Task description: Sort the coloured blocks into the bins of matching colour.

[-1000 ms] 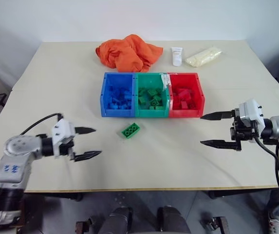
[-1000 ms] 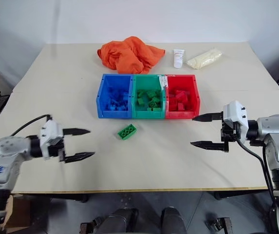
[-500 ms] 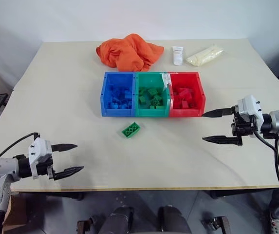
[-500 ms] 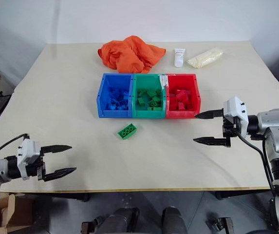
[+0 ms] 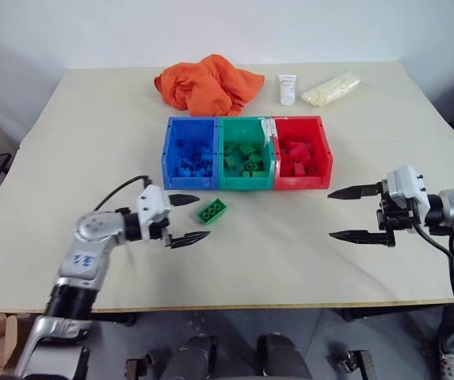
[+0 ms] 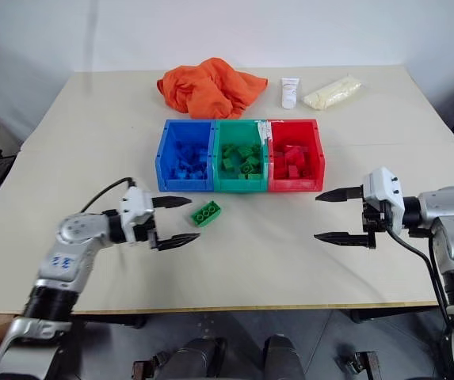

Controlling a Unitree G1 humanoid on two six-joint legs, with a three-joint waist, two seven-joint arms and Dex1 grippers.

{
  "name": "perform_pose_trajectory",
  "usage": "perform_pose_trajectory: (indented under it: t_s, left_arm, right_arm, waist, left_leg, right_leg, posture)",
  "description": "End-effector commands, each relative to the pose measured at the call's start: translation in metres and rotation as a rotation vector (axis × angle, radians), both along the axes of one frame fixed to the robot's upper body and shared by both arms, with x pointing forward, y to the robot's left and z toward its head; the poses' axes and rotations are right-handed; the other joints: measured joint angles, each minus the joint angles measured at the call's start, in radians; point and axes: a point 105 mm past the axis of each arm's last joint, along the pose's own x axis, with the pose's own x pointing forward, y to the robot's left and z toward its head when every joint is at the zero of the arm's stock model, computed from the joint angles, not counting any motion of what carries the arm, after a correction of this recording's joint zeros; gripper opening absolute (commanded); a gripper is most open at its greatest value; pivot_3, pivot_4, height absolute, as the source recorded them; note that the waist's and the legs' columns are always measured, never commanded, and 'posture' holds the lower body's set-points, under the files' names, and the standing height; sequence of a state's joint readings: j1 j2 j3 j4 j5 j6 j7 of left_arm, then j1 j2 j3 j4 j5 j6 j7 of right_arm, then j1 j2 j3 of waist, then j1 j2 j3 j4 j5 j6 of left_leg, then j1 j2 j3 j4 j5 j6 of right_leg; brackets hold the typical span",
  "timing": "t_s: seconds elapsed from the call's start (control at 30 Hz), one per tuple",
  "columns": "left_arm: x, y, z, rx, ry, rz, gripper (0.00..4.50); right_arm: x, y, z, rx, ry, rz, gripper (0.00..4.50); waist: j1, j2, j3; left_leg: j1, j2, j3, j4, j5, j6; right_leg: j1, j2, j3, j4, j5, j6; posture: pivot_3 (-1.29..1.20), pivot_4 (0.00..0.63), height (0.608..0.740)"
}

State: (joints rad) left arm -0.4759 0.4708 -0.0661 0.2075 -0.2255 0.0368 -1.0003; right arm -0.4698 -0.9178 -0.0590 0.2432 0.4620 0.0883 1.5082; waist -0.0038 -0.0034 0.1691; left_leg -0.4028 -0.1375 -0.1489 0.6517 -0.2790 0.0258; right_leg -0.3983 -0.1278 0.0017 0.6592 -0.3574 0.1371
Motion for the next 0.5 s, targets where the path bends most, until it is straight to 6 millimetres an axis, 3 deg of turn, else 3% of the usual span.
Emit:
perform_pose_trajectory:
  t_s: [0.03, 0.37, 0.5]
  left_arm:
    - [0.013, -0.014, -0.010, 0.061, -0.009, 0.008, 4.48]
    - [0.027, -0.021, -0.023, 0.146, 0.029, 0.024, 4.48]
    - [0.026, -0.021, -0.024, 0.150, 0.041, 0.015, 3.59]
  right_arm:
    - [-0.008, -0.005, 0.014, 0.015, -0.060, -0.028, 4.50]
    - [-0.024, -0.011, 0.021, 0.074, -0.090, -0.065, 4.50]
    - [-0.024, -0.011, 0.021, 0.081, -0.094, -0.072, 4.50]
  waist:
    - [0.003, 0.000, 0.000]
    - [0.003, 0.000, 0.000]
    - [0.005, 0.000, 0.000]
  left_leg:
    - [0.000, 0.000, 0.000, 0.000, 0.000, 0.000]
    - [0.000, 0.000, 0.000, 0.001, 0.000, 0.000]
    - [0.000, 0.000, 0.000, 0.002, 0.000, 0.000]
  right_leg:
    - [0.000, 0.000, 0.000, 0.001, 0.000, 0.000]
    - [0.000, 0.000, 0.000, 0.000, 0.000, 0.000]
    - [0.000, 0.000, 0.000, 0.000, 0.000, 0.000]
  posture:
    - [0.00, 0.150, 0.740]
    - [0.00, 0.150, 0.740]
    - [0.00, 0.150, 0.740]
